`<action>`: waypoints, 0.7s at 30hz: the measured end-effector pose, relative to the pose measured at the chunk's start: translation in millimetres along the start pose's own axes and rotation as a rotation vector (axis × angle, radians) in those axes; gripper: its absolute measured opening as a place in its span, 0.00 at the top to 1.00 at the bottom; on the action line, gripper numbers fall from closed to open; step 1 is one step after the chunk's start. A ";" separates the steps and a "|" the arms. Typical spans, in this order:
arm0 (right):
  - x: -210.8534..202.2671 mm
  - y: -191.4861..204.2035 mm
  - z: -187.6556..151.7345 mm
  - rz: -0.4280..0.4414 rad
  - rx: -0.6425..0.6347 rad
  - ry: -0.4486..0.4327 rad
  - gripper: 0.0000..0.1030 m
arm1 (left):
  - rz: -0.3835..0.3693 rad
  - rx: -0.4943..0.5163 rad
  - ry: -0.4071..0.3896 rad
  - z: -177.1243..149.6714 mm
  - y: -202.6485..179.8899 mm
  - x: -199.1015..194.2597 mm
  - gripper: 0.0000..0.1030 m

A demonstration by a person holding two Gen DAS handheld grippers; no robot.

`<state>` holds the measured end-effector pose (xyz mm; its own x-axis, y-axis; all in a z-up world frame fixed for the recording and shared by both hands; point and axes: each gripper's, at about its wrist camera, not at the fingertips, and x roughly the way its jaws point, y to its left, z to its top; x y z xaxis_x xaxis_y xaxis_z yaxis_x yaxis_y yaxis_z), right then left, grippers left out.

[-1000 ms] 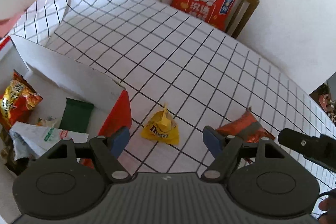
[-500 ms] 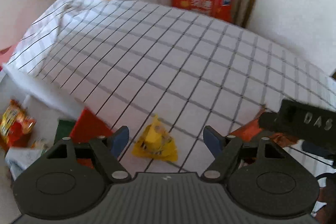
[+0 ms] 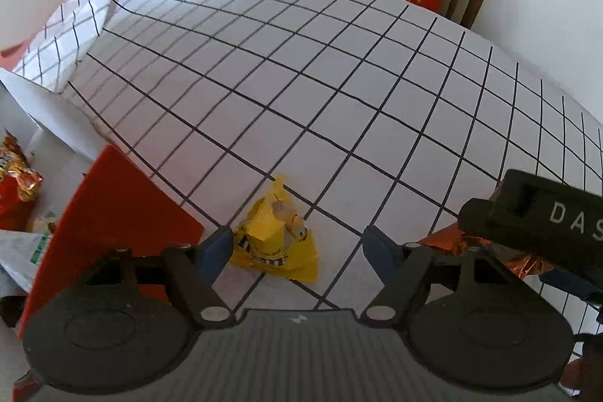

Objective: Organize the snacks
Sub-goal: 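Grasp the yellow M&M's packet with the left tool while the right tool grasps the foil packet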

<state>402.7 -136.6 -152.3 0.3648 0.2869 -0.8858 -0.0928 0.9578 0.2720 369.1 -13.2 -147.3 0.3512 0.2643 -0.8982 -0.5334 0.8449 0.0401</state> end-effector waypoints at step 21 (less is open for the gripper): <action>-21.0 -1.5 -20.1 0.012 -0.057 -0.063 0.43 | -0.030 0.004 0.009 -2.5 15.0 -0.8 0.71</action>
<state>376.5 -143.7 -141.7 0.4210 0.2984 -0.8566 -0.1498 0.9542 0.2588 359.0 -1.9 -147.1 0.3601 0.2343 -0.9030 -0.5195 0.8543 0.0145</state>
